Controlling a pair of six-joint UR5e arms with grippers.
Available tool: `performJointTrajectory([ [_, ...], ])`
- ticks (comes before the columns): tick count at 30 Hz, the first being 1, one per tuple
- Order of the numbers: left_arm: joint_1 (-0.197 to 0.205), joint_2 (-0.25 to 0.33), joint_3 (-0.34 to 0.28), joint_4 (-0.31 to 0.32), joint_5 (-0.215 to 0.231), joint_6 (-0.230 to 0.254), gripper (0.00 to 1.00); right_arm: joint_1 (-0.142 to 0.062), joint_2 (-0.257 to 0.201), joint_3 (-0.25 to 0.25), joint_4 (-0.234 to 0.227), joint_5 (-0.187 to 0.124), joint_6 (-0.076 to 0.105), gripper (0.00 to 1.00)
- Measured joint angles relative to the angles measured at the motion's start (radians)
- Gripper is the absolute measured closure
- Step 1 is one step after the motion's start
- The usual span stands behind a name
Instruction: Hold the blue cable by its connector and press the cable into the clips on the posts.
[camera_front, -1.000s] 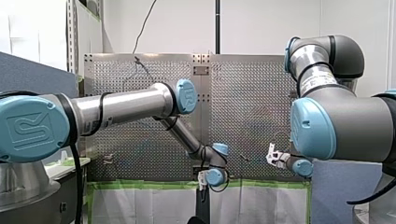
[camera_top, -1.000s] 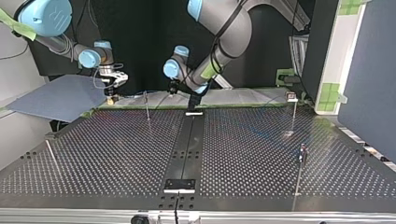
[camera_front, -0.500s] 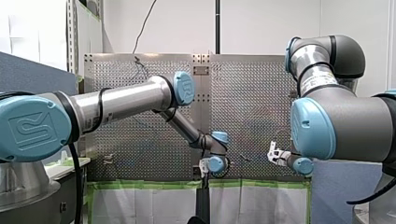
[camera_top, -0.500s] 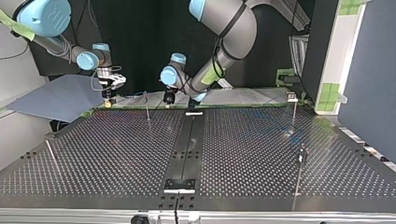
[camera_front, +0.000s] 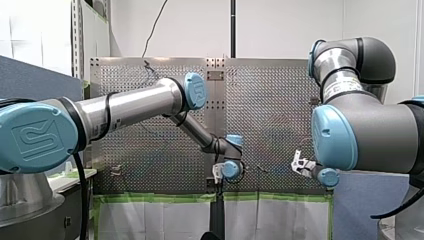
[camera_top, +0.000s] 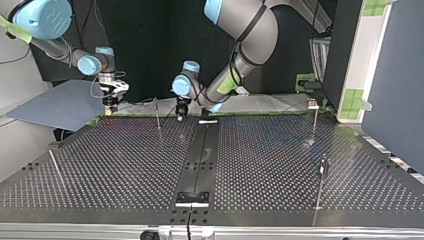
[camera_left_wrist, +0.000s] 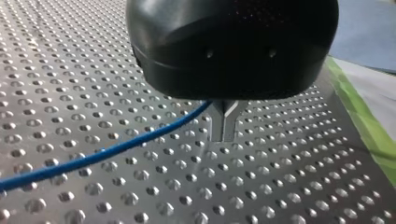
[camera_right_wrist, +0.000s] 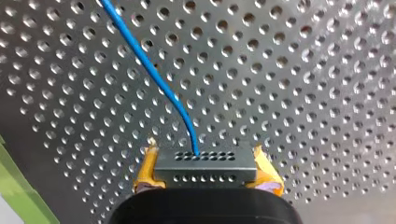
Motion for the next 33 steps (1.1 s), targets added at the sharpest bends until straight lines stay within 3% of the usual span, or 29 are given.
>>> performJointTrajectory([
  [10, -0.002, 0.000, -0.013, 0.006, 0.026, 0.002, 1.00, 0.002, 0.006, 0.000, 0.003, 0.020, 0.002, 1.00],
  [19, -0.003, -0.001, -0.018, 0.006, 0.033, 0.000, 1.00, 0.002, 0.050, -0.012, 0.007, 0.046, 0.002, 1.00],
  [33, 0.019, -0.001, 0.009, -0.012, 0.035, 0.002, 1.00, -0.001, 0.057, -0.065, 0.040, 0.105, 0.038, 1.00],
])
